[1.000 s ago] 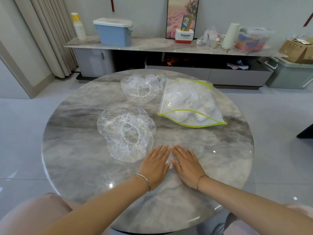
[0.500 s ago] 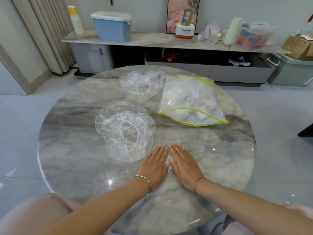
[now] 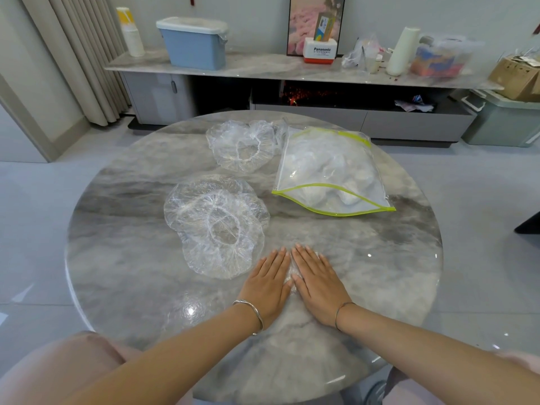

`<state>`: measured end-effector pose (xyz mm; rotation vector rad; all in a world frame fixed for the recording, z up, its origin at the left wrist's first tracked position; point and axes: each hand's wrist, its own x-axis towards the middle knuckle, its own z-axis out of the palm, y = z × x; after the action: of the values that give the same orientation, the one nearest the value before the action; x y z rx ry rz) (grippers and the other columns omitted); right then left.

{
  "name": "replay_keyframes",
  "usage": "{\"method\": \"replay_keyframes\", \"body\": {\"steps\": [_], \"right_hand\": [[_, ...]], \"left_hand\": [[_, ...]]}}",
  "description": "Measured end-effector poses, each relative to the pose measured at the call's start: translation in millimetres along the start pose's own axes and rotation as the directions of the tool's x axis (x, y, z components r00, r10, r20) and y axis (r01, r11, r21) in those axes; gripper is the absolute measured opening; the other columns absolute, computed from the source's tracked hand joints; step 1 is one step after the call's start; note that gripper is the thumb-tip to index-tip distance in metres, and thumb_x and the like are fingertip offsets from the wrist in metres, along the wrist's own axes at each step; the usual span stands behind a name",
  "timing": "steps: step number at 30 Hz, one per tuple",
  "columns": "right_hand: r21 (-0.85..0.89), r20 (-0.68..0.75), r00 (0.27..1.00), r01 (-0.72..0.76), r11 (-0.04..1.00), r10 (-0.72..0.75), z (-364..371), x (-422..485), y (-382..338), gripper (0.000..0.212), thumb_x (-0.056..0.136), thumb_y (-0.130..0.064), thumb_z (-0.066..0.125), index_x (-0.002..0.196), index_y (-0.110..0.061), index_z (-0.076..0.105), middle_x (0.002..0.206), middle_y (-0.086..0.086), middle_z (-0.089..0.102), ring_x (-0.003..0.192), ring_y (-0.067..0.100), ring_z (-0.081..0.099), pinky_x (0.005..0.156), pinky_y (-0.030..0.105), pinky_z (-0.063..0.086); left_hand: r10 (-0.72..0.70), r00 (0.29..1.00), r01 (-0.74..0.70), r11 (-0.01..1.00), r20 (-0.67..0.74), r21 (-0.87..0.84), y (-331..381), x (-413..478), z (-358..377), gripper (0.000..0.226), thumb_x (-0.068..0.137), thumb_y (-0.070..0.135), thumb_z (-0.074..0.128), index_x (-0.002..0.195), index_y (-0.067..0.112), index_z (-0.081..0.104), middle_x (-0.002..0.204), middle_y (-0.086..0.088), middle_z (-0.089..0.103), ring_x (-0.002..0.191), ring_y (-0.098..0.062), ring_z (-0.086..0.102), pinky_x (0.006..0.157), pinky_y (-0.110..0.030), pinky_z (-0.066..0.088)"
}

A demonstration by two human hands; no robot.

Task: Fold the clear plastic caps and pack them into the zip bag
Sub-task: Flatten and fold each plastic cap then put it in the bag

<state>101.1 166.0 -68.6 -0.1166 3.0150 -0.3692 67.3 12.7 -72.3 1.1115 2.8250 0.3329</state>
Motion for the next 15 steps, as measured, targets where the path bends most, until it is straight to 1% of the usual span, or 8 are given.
{"method": "replay_keyframes", "body": {"steps": [1,4,6,8,10,12,13,15], "right_hand": [[0.000,0.001,1.000,0.000,1.000,0.000,0.4,0.2,0.2,0.112,0.057,-0.066,-0.044,0.150,-0.017,-0.005,0.157,-0.005,-0.013,0.142,0.005,-0.017,0.114,0.026,-0.015],[-0.005,0.006,1.000,-0.002,1.000,0.002,1.3,0.5,0.5,0.113,0.056,-0.066,-0.045,0.150,-0.018,-0.006,0.157,-0.006,-0.013,0.143,0.006,-0.016,0.114,0.027,-0.015],[-0.008,0.010,1.000,0.003,1.000,-0.003,0.1,0.5,-0.1,0.113,0.056,-0.067,-0.044,0.150,-0.018,-0.006,0.157,-0.006,-0.013,0.143,0.006,-0.016,0.114,0.026,-0.016],[0.035,0.023,1.000,0.011,0.999,-0.011,-4.6,0.1,-1.2,0.104,0.065,-0.070,-0.034,0.151,-0.019,-0.003,0.158,-0.007,-0.011,0.143,0.006,-0.015,0.113,0.024,-0.017],[0.107,0.011,0.999,0.031,0.994,-0.032,-15.0,0.2,-0.8,0.091,0.073,-0.063,-0.016,0.151,-0.022,0.004,0.158,-0.009,-0.006,0.144,0.005,-0.010,0.113,0.024,-0.015],[0.142,-0.073,0.994,0.087,0.986,-0.077,-30.2,-2.1,0.9,0.078,0.082,-0.058,-0.003,0.150,-0.024,0.017,0.157,-0.011,0.006,0.145,0.006,0.001,0.115,0.025,-0.005],[0.134,-0.133,0.985,0.126,0.983,-0.108,-37.0,-4.2,3.2,0.072,0.087,-0.055,0.005,0.148,-0.024,0.027,0.156,-0.010,0.016,0.143,0.006,0.011,0.115,0.022,0.002],[0.103,-0.230,0.958,0.202,0.974,-0.174,-46.1,-10.1,8.6,0.058,0.093,-0.049,0.021,0.138,-0.022,0.047,0.144,-0.007,0.041,0.129,0.006,0.034,0.106,0.017,0.018]], "left_hand": [[-0.004,1.000,0.004,1.000,0.006,0.009,0.4,0.1,-2.0,0.103,0.065,0.059,-0.040,0.148,0.011,-0.003,0.151,0.002,-0.014,0.134,-0.015,-0.024,0.104,-0.034,-0.026],[-0.022,1.000,0.022,1.000,0.002,-0.017,1.8,0.4,-3.4,0.102,0.067,0.059,-0.038,0.148,0.010,-0.001,0.154,0.000,-0.010,0.134,-0.015,-0.022,0.105,-0.036,-0.025],[-0.031,0.999,0.032,0.999,0.026,-0.023,1.2,0.7,-2.6,0.104,0.064,0.059,-0.041,0.148,0.011,-0.004,0.153,0.001,-0.014,0.133,-0.014,-0.025,0.105,-0.031,-0.025],[-0.034,0.998,0.036,0.999,0.049,-0.032,0.8,0.0,-6.0,0.108,0.060,0.063,-0.043,0.149,0.014,-0.007,0.153,0.003,-0.017,0.135,-0.009,-0.025,0.106,-0.023,-0.024],[-0.029,0.999,0.031,0.997,0.034,-0.067,-1.1,-0.9,-13.9,0.097,0.068,0.065,-0.030,0.149,0.017,-0.007,0.155,0.005,-0.015,0.139,-0.006,-0.021,0.110,-0.023,-0.020],[-0.006,1.000,0.005,0.998,-0.008,-0.056,-1.5,-3.8,-25.2,0.088,0.073,0.066,-0.016,0.148,0.020,-0.009,0.153,0.008,-0.017,0.139,-0.005,-0.021,0.113,-0.025,-0.018],[0.021,0.999,-0.022,1.000,-0.027,-0.018,-1.9,-5.8,-30.6,0.087,0.075,0.067,-0.013,0.148,0.020,-0.010,0.151,0.009,-0.020,0.138,-0.005,-0.023,0.114,-0.027,-0.018],[0.064,0.997,-0.063,0.997,-0.032,0.046,-5.6,-10.9,-36.9,0.089,0.075,0.068,-0.006,0.149,0.020,-0.003,0.150,0.009,-0.017,0.141,-0.008,-0.015,0.115,-0.027,-0.014]]}}
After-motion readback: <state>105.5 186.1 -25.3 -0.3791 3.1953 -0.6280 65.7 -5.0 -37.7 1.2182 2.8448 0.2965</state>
